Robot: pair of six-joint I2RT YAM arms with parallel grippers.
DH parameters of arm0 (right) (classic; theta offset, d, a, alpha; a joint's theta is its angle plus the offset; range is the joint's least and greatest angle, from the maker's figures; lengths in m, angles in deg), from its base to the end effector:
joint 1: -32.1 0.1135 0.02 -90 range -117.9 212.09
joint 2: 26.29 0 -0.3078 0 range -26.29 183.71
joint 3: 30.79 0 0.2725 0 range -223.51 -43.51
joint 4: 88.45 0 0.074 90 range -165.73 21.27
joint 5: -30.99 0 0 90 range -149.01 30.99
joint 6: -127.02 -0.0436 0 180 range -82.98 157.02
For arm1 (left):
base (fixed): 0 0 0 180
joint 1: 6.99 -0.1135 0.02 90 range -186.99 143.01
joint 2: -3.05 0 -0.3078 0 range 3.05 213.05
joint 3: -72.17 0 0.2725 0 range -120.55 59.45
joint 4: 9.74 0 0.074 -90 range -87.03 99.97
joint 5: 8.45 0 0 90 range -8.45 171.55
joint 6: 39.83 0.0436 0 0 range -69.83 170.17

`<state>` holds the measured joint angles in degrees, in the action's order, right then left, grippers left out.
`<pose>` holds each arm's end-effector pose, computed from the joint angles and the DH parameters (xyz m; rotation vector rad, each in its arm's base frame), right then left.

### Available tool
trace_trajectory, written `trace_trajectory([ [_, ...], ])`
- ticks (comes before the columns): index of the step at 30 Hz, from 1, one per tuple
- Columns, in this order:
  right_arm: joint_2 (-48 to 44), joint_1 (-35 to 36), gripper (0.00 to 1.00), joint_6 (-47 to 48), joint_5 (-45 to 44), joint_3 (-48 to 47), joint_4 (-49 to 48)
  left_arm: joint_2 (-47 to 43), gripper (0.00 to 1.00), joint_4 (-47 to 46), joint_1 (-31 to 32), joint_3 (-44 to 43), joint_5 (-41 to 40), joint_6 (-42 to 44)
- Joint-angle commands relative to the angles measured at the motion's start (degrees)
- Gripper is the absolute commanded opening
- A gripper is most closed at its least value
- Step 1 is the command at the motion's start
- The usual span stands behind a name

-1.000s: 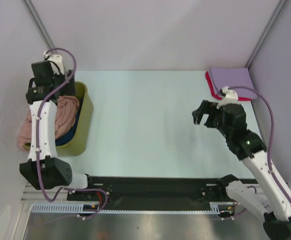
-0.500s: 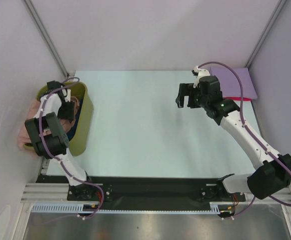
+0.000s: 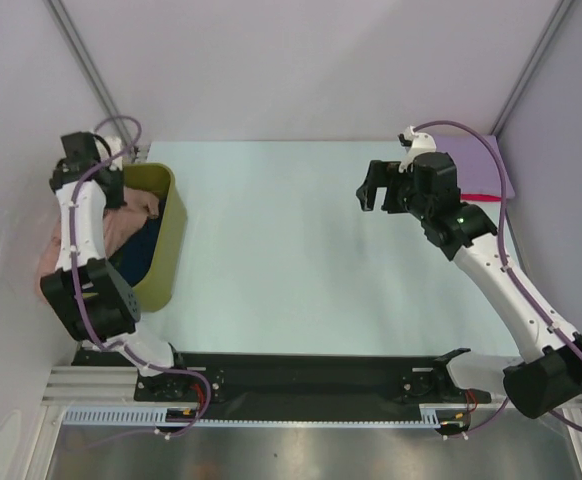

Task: Fold and stack the t-shirts
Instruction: Grab the tshirt from the pile, then move the tshirt to the center of the board

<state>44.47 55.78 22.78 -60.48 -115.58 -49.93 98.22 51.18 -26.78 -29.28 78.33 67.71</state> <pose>0.2660 0.1154 0.4214 -0.1496 2.0149 0.3978 0.3630 0.1332 0.3540 -0.0730 2.5539 0.3287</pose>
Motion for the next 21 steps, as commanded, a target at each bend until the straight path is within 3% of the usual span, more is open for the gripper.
trace_trajectory([
  [1, -2.20, 0.31, 1.00, 0.88, -0.11, -1.75, -3.11, -9.83, 0.00, 2.15, 0.36, -12.67, 12.32, -3.65],
  [5, -2.03, 0.22, 1.00, 1.14, 2.86, -4.29, -7.42, -11.77, 0.00, 6.89, 6.76, -34.16, 17.36, -4.10],
  [8, -1.16, 0.31, 1.00, 0.79, 5.86, -7.02, -9.10, -13.61, 0.00, 7.26, 19.32, -41.77, 19.13, -2.08],
  [9, -1.15, 0.31, 1.00, 0.27, 6.57, -8.33, -9.45, -14.57, 0.00, 6.04, 28.31, -41.70, 19.48, -0.33],
  [13, -2.47, 0.31, 1.00, -0.61, 7.02, -8.96, -10.25, -13.36, 0.00, 7.95, 42.88, -45.04, 21.84, -1.89],
  [15, -3.61, 0.14, 1.00, -0.61, 5.27, -8.87, -9.46, -12.39, 0.01, 6.73, 49.80, -41.45, 21.42, -1.64],
  [18, -4.75, -0.48, 1.00, -0.79, -0.79, -9.05, -6.21, -9.14, 0.00, 5.85, 55.80, -37.14, 21.23, -1.19],
  [21, -7.12, -2.23, 1.00, -1.14, -4.84, -7.56, -2.43, -5.71, 0.00, 2.60, 57.23, -32.04, 24.75, -2.86],
])
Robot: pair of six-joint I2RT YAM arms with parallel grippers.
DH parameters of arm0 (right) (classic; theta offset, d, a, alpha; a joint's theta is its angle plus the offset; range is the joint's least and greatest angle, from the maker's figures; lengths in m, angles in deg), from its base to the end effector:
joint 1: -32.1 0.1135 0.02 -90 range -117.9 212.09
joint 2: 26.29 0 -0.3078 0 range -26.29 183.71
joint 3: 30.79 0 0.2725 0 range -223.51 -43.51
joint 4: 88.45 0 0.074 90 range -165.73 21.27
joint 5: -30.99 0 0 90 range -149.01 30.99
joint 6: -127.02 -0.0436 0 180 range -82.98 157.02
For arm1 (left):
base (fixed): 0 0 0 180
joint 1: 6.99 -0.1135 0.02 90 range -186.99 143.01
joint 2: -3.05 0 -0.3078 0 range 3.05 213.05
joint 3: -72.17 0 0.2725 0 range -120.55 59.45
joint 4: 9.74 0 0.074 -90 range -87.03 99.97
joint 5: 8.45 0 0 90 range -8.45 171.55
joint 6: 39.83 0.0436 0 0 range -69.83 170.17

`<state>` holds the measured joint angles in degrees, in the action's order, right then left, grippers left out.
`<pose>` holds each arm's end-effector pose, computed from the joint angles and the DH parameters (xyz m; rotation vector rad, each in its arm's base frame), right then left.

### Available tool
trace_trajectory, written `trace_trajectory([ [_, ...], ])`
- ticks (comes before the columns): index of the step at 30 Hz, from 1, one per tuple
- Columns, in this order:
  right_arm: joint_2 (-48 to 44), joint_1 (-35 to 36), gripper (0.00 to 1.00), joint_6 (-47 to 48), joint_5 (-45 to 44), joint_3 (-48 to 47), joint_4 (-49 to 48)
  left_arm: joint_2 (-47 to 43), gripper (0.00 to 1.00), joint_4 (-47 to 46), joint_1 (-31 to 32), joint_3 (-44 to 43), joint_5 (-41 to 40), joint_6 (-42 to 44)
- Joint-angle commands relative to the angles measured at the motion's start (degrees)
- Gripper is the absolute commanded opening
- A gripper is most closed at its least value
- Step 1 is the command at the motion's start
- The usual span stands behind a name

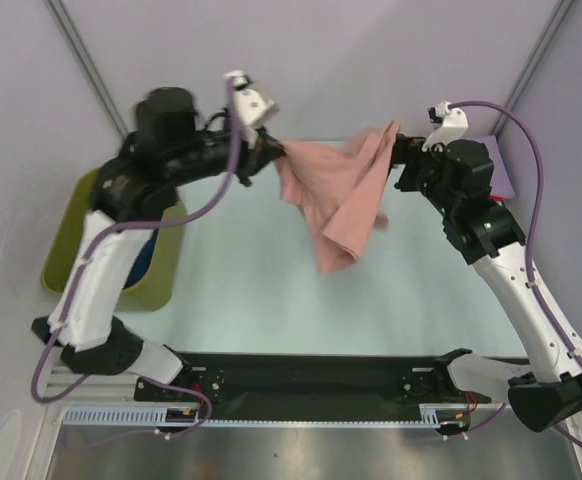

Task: Fold and stack the t-shirts
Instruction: Move the tshirt to the center of the board, then flatten the tshirt out

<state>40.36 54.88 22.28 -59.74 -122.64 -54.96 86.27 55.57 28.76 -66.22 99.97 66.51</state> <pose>0.2408 0.1005 0.4952 -0.1123 1.7349 0.4731 0.1972 -0.1589 0.6225 0.9829 1.4697 -0.5272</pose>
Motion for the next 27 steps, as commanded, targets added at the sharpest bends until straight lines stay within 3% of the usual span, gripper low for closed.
trace_trajectory([
  [1, -4.50, -2.12, 1.00, -0.55, -6.47, 0.98, 4.08, 7.04, 0.00, -2.58, 1.69, 5.95, 4.42, -2.62],
  [9, -6.28, -4.07, 1.00, 0.06, -7.44, 8.82, 10.42, 10.20, 0.00, -16.55, -0.50, 27.91, 5.75, -5.35],
  [12, -3.55, -3.98, 1.00, 0.15, -6.30, 9.87, 13.41, 15.20, 0.00, -19.64, -5.14, 30.74, 5.41, -5.61],
  [15, -0.66, -3.72, 0.98, 0.68, -4.11, 10.66, 14.82, 22.76, 0.02, -20.43, -11.39, 27.33, 3.56, -7.28],
  [18, 2.41, -3.80, 0.88, 1.12, -2.87, 11.19, 15.52, 30.93, 0.29, -18.51, -15.79, 20.39, -1.61, -8.25],
  [19, 3.21, -3.71, 0.84, 1.29, -2.61, 11.37, 15.61, 33.12, 0.48, -17.02, -16.23, 18.11, -5.28, -8.25],
  [20, 4.09, -3.71, 0.74, 1.56, -2.61, 11.46, 15.70, 35.67, 0.54, -13.26, -16.67, 14.00, -6.97, -8.51],
  [22, 6.37, -3.80, 0.64, 2.00, -2.87, 11.63, 16.05, 34.83, 0.61, -11.30, -16.59, 13.34, -6.39, -8.60],
  [23, 7.08, -3.80, 0.58, 2.61, -2.52, 11.72, 16.14, 30.21, 0.63, -13.12, -15.98, 18.04, -6.03, -8.52],
  [27, 11.29, -4.68, 0.55, 4.55, 2.12, 12.34, 15.61, 17.54, 0.71, -18.41, -9.75, 34.76, -8.21, -1.59],
])
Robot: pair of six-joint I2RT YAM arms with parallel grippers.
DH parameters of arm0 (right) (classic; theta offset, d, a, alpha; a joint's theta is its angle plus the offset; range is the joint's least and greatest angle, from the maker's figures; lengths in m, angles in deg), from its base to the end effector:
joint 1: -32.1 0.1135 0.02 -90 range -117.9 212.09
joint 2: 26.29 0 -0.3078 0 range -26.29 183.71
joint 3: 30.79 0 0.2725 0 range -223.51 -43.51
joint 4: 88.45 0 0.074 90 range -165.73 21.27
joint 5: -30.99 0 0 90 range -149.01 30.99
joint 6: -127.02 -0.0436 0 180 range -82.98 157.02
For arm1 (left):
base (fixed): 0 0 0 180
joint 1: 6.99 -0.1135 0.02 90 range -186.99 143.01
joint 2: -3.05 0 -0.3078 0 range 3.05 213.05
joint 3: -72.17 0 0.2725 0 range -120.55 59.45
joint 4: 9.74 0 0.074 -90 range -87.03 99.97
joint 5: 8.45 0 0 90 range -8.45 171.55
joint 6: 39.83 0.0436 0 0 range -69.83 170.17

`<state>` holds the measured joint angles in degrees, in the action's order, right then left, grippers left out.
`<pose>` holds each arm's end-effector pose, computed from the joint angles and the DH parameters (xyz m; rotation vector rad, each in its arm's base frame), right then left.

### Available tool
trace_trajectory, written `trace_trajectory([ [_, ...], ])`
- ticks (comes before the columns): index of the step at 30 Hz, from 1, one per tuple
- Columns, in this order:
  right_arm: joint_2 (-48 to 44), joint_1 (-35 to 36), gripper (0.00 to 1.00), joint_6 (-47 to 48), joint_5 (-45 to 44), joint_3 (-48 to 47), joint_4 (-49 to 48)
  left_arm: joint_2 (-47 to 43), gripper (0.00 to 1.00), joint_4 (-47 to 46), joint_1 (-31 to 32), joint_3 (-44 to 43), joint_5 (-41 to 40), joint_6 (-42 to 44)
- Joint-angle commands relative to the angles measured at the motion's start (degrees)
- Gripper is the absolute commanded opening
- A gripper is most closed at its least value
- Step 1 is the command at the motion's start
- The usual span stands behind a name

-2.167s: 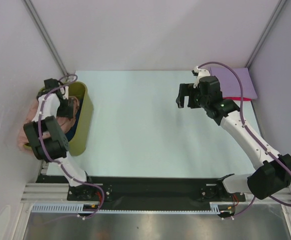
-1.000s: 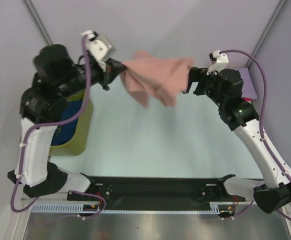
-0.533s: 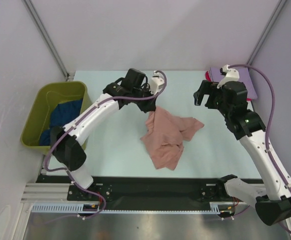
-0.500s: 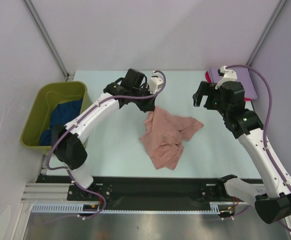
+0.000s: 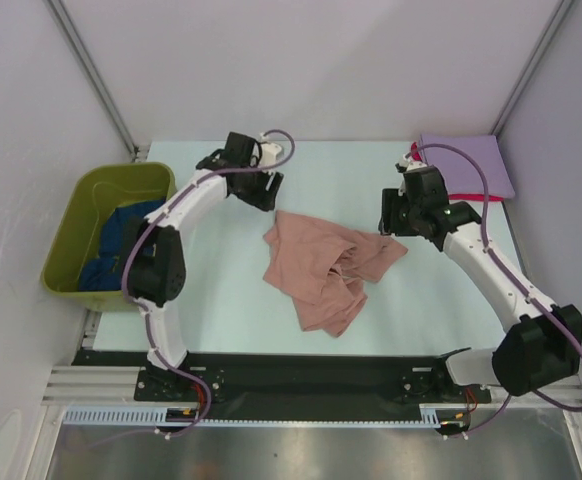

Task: Fold and stack the t-shirts
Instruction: Flatten the tshirt out

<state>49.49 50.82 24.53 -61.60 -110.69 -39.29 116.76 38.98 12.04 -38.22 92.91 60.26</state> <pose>0.2841 0.0942 0.3483 -0.1065 2.3635 0.2118 0.4582 -0.1671 0.2875 0.7053 2.3780 -0.3122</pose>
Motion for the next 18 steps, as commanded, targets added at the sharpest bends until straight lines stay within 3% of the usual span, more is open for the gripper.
trace_trajectory([
  [1, 4.87, -0.88, 0.56, 1.86, 4.17, 0.12, 0.29, -14.29, 0.71, 0.01, 8.73, 9.40, -1.42, 6.07],
  [4, 9.63, -2.55, 0.62, -1.04, 6.09, -1.73, 1.44, -17.11, 0.71, 2.75, 15.50, 18.80, -2.30, 10.38],
  [5, 11.82, -2.72, 0.68, -1.30, 7.24, -1.73, 0.74, -17.73, 0.72, 1.62, 17.95, 23.79, -3.26, 11.61],
  [8, 15.25, -3.07, 0.77, -2.53, 9.18, -0.41, -3.22, -17.83, 0.87, -2.42, 21.39, 30.76, -7.99, 14.68],
  [9, 16.74, -3.51, 0.77, -3.32, 9.18, -0.67, -4.01, -17.47, 0.88, -3.83, 21.93, 31.91, -9.84, 15.22],
  [16, 24.66, -5.71, 0.67, -5.61, 15.94, -1.03, -8.76, -13.78, 0.87, -12.54, 23.60, 37.28, -13.90, 18.47],
  [17, 25.45, -5.71, 0.63, -5.96, 16.65, -1.11, -9.02, -13.34, 0.86, -12.80, 24.12, 38.24, -13.90, 18.56],
  [18, 26.77, -5.71, 0.58, -6.23, 17.44, -1.29, -9.37, -13.43, 0.77, -13.07, 24.30, 38.69, -13.82, 18.48],
])
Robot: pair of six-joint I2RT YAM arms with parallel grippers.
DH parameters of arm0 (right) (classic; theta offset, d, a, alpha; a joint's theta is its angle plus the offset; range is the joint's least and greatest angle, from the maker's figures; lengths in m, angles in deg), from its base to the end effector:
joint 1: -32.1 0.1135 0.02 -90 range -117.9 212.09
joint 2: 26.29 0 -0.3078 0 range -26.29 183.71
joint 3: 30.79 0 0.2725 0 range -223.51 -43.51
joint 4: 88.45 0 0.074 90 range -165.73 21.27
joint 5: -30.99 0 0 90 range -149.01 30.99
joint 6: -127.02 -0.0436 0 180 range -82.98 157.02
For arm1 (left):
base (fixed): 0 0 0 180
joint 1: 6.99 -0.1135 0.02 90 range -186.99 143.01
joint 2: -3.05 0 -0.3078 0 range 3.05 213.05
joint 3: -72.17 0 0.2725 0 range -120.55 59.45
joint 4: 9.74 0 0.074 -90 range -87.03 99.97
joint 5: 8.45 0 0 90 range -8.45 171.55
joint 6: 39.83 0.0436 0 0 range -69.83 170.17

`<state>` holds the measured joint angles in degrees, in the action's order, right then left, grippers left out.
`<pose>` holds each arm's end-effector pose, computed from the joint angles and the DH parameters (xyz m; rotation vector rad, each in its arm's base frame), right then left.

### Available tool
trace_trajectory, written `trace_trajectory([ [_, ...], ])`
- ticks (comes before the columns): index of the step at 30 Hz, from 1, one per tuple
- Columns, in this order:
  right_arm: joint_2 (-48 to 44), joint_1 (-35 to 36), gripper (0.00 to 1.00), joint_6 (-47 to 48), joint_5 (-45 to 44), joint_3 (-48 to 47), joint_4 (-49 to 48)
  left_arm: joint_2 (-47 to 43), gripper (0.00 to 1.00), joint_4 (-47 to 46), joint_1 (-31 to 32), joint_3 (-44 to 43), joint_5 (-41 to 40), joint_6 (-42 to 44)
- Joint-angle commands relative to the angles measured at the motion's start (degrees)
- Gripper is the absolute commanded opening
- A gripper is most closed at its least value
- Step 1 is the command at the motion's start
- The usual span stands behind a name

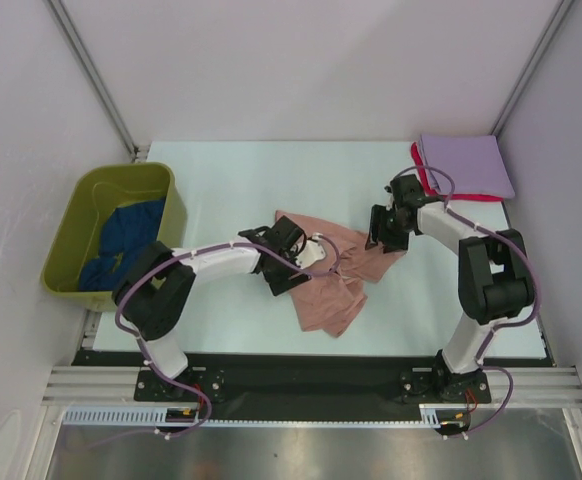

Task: Fold and stack the t-shirts
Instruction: Flatten the tshirt out

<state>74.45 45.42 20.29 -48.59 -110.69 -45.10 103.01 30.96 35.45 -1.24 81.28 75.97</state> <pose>0.3708 0.0959 0.2137 0.0242 2.7259 0.4019 0.2676 -0.2445 0.1864 1.5398 2.2750 -0.0736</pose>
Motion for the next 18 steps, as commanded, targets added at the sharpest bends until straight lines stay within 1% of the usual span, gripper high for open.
trace_trajectory([
  [1, 2.25, -0.31, 0.53, -2.34, 4.87, -1.12, -3.91, 0.41, 0.64, -5.40, 0.89, 1.89, -1.67, 2.50],
  [2, 2.35, -0.40, 0.41, -3.04, 5.14, -0.94, -4.35, 0.32, 0.46, -5.57, 0.81, 1.80, -1.92, 2.32],
  [3, 2.43, -0.40, 0.35, -3.22, 5.84, -0.85, -4.88, 0.06, 0.21, -5.40, 0.72, 1.36, -2.19, 1.97],
  [4, 2.09, -0.58, 0.27, -3.57, 5.93, -0.85, -4.88, -0.03, 0.05, -3.57, 0.55, 0.58, -2.36, 1.54],
  [5, 1.39, -0.66, 0.03, -4.01, 5.93, -0.85, -4.97, -0.38, 0.00, -2.34, -0.33, -1.95, -2.28, 0.92],
  [6, 0.51, -0.67, 0.00, -4.27, 5.93, -0.85, -4.97, -1.51, 0.00, -0.93, -0.94, -3.37, -1.84, 0.57],
  [8, -2.83, -0.84, 0.00, -4.27, 6.28, -1.20, -4.88, -3.36, 0.00, 3.29, -3.83, -7.93, -0.18, -0.57],
  [10, -5.37, -0.75, 0.00, -3.84, 6.46, -1.99, -3.13, -7.31, 0.00, 7.42, -6.12, -11.28, -0.17, -1.71],
  [11, -8.09, -0.75, 0.00, -3.57, 6.29, -3.21, -1.12, -10.46, 0.00, 10.13, -8.92, -14.86, 2.62, -2.59],
  [12, -9.94, -0.67, 0.00, -3.31, 6.37, -3.92, -0.06, -10.49, 0.00, 10.16, -10.51, -16.64, 3.52, -2.60],
  [13, -11.79, -0.67, 0.00, -3.22, 6.37, -4.71, 1.00, -13.54, 0.00, 12.25, -12.01, -18.49, 3.87, -3.38],
  [14, -15.72, -0.67, 0.00, -3.13, 6.46, -5.67, 2.14, -14.87, 0.00, 13.14, -15.07, -22.24, 3.79, -3.56],
  [16, -19.43, -0.05, 0.00, -1.64, 7.86, -9.71, 5.48, -17.25, 0.00, 15.59, -17.90, -26.39, 2.48, -3.65],
  [17, -22.93, 0.65, 0.00, -1.03, 8.13, -11.64, 6.62, -19.00, 0.00, 16.30, -20.44, -30.76, 1.08, -3.48],
  [18, -24.18, 2.22, 0.00, -0.15, 8.39, -15.31, 9.07, -19.89, 0.00, 17.09, -21.77, -32.90, -1.46, -3.39],
])
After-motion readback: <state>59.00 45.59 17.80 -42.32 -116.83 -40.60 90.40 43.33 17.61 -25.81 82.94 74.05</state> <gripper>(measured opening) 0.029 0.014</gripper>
